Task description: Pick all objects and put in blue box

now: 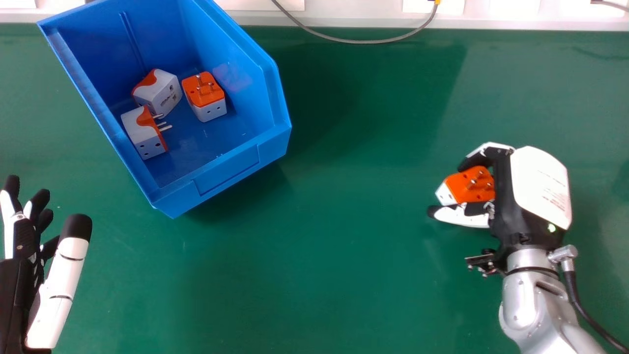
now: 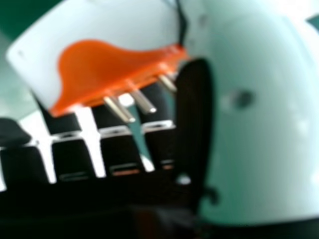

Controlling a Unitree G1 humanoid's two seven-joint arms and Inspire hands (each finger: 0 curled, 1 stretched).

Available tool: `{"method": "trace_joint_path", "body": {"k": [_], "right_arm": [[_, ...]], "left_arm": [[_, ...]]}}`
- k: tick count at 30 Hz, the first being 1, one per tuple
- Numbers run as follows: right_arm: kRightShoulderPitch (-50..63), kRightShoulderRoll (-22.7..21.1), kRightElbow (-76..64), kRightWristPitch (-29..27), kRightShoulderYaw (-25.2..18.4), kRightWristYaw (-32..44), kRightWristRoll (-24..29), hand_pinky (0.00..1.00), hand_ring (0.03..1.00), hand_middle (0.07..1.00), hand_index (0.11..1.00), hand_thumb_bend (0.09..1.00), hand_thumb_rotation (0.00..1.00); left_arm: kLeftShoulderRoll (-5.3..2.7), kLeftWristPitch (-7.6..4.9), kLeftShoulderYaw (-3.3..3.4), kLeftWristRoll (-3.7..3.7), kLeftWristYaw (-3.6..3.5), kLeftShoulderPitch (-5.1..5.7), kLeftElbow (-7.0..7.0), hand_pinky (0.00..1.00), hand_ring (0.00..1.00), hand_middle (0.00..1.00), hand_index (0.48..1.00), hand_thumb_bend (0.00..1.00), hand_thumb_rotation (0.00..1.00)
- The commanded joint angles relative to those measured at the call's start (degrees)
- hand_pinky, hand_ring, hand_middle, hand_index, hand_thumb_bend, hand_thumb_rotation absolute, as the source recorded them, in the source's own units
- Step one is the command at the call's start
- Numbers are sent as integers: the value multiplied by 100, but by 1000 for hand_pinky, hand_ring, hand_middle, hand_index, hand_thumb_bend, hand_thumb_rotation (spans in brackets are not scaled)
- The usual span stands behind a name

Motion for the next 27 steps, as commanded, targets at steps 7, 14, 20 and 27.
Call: {"method": "trace_joint_path", "body": {"k": [7,14,20,27], "right_arm": [[793,89,-1983,-255,181,676,-55,45,77,126,470,481,138],[1011,325,-2934,-358,616,1186,-275,33,70,120,470,482,140],[545,720,-2809,-582,1001,1651,-213,32,69,120,470,482,140],[-685,1331,-1633,-912,1381,2088,-126,36,74,127,470,482,139]], "left_arm": [[53,-190,-6,57,33,-39,15,895,963,980,995,653,956],[52,-239,-56,79,55,-123,91,895,963,980,995,632,958],[46,-294,-87,75,56,-156,116,895,963,980,995,629,958],[39,-406,-137,71,69,-157,171,902,965,982,997,627,961]]}}
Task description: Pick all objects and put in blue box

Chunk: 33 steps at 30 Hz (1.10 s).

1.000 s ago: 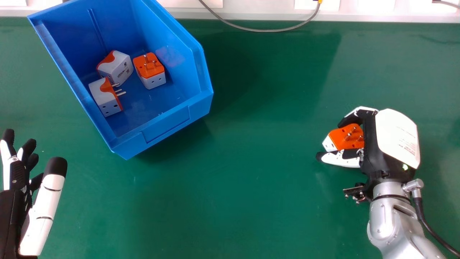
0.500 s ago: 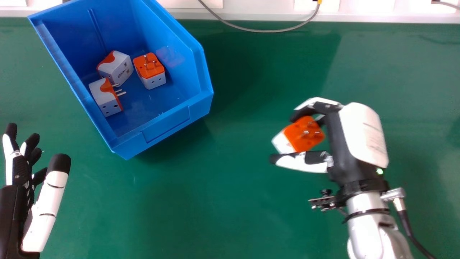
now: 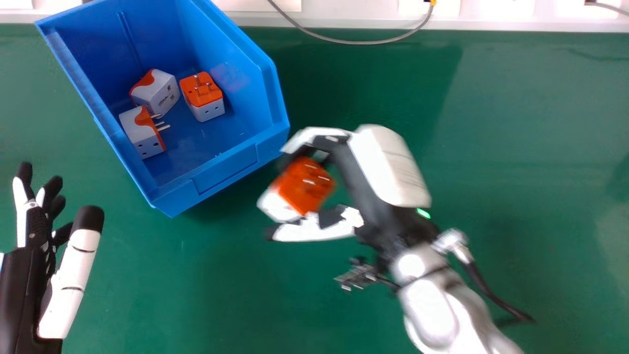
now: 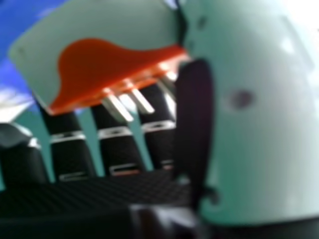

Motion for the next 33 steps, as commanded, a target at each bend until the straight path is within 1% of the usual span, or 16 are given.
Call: {"method": "trace_joint_path", "body": {"k": [1,2,4,5,6,9,10,11,12,14,16,18,22,26,28,33], "right_arm": [[-451,177,362,-188,73,-1,2,36,74,127,470,482,139],[-612,234,560,-236,108,-11,-30,38,76,127,470,482,139],[-1017,364,1068,-342,183,-76,-108,95,148,201,472,480,140],[-1228,431,1348,-411,203,-125,-132,112,169,222,473,480,140],[-1445,505,1617,-461,216,-165,-146,112,169,222,473,480,140],[-2031,717,2323,-484,279,-371,-274,171,228,276,472,480,140],[-2177,775,2507,-474,299,-444,-323,196,256,307,474,480,140],[-2315,834,2671,-461,312,-505,-361,278,356,408,481,480,141],[-2445,894,2818,-447,319,-554,-383,310,395,447,483,480,141],[-2742,1022,3137,-431,304,-623,-375,350,442,489,485,480,141],[-3065,1157,3487,-414,262,-671,-328,345,434,477,482,480,141],[-3333,1264,3740,-347,238,-720,-320,283,358,413,477,481,140],[-3730,1406,4074,-266,171,-717,-229,249,315,389,480,481,140],[-4142,1533,4424,-189,126,-759,-166,267,334,404,482,481,140],[-4379,1623,4629,-88,135,-836,-183,289,362,428,482,481,140],[-4970,1820,5222,106,92,-807,-101,347,435,497,484,482,140]], "left_arm": [[30,-154,16,18,36,5,-2,902,965,982,997,627,961],[27,-167,11,18,39,10,2,903,966,982,997,627,961],[12,-184,-9,30,49,32,-8,906,967,983,998,632,963],[3,-190,-20,42,55,47,-20,906,967,983,998,634,963],[0,-194,-26,47,57,57,-30,906,967,983,998,634,963],[1,-215,-42,53,63,83,-46,908,967,984,999,637,964],[2,-220,-47,54,65,85,-44,908,968,984,999,638,964],[0,-225,-51,55,67,92,-47,909,968,984,1000,638,965],[0,-231,-53,53,67,96,-47,910,969,985,1000,639,966],[-2,-243,-59,55,66,110,-58,911,969,985,1000,640,967],[-1,-256,-63,52,61,123,-66,911,969,985,1000,642,967],[-9,-272,-72,50,60,139,-72,913,970,985,1000,641,969],[-27,-293,-96,38,62,146,-68,913,970,985,1000,640,970],[-49,-280,-114,6,54,159,-86,913,970,985,1000,642,970],[-47,-278,-113,-34,36,166,-88,913,970,985,1000,645,969],[-71,-290,-133,-83,11,223,-136,922,977,987,1000,646,967]]}}
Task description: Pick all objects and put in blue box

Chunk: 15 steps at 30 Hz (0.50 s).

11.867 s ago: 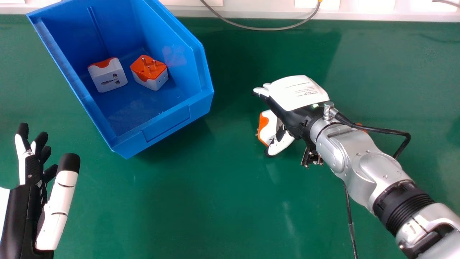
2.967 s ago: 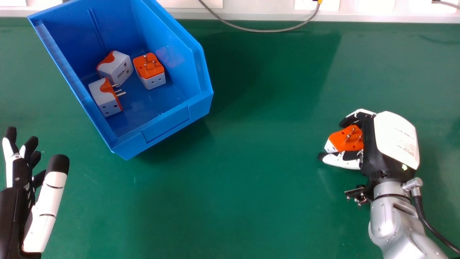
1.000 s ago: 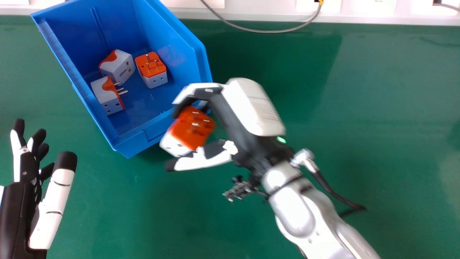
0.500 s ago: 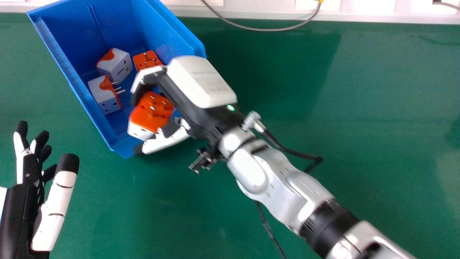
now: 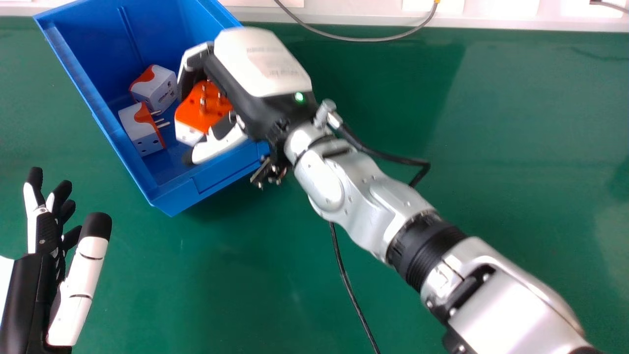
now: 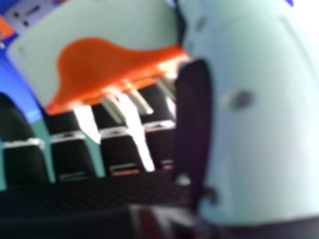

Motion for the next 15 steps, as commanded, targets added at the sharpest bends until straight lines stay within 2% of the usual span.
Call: {"method": "trace_joint_path", "body": {"k": [1,6,11,15], "right_arm": [[-506,545,130,30,-93,-69,160,355,446,509,485,482,140],[-813,643,423,190,-122,45,294,367,460,528,487,481,142],[-852,772,535,199,-89,93,351,369,455,530,486,481,145],[-853,793,503,129,-78,191,405,359,442,518,488,482,145]], "left_arm": [[-5,-111,5,-75,3,67,-167,923,978,988,1000,645,968],[-48,-70,-51,-72,15,85,-213,924,978,989,1000,638,966],[-87,-72,-78,-76,14,97,-243,926,978,988,1000,639,961],[-113,-58,-110,-68,28,68,-256,928,978,988,1000,641,958]]}}
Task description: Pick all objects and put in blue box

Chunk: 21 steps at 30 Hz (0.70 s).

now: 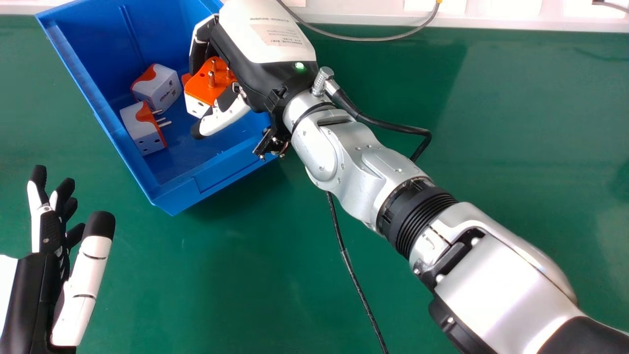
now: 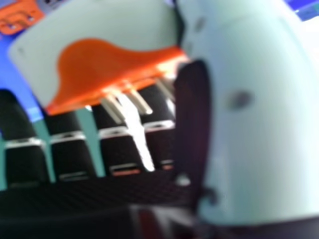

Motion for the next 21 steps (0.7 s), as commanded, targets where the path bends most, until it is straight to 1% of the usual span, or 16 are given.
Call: {"method": "trace_joint_path", "body": {"k": [1,4,8,11,13,16,19,21], "right_arm": [[-427,723,-82,-101,-7,-21,85,359,442,518,488,482,145],[-469,724,-23,-164,181,-214,-69,350,442,522,489,483,143],[-436,734,11,-337,282,-363,-113,356,454,526,491,483,142],[-407,726,22,-471,353,-476,-166,369,471,534,491,484,138],[-392,734,23,-547,329,-466,-118,381,474,527,490,486,134],[-374,784,3,-596,247,-453,-12,396,488,532,491,484,133],[-347,885,-31,-650,134,-498,124,407,502,541,491,481,134],[-338,959,-52,-708,63,-508,213,408,503,542,491,481,134]], "left_arm": [[-16,-56,-11,-53,35,28,-146,928,978,988,1000,641,958],[-30,-20,-52,6,64,-10,-158,928,979,989,1000,638,957],[-36,52,-97,72,95,-53,-178,928,979,989,1000,636,956],[-43,143,-140,93,114,-62,-239,929,979,988,1000,645,956],[-41,198,-172,110,137,-69,-265,931,980,990,1000,651,956],[-43,249,-216,138,169,-86,-282,931,980,991,1000,654,957],[-42,278,-254,155,186,-77,-322,931,979,991,999,652,957],[-37,286,-267,155,191,-78,-330,931,980,991,999,651,957]]}}
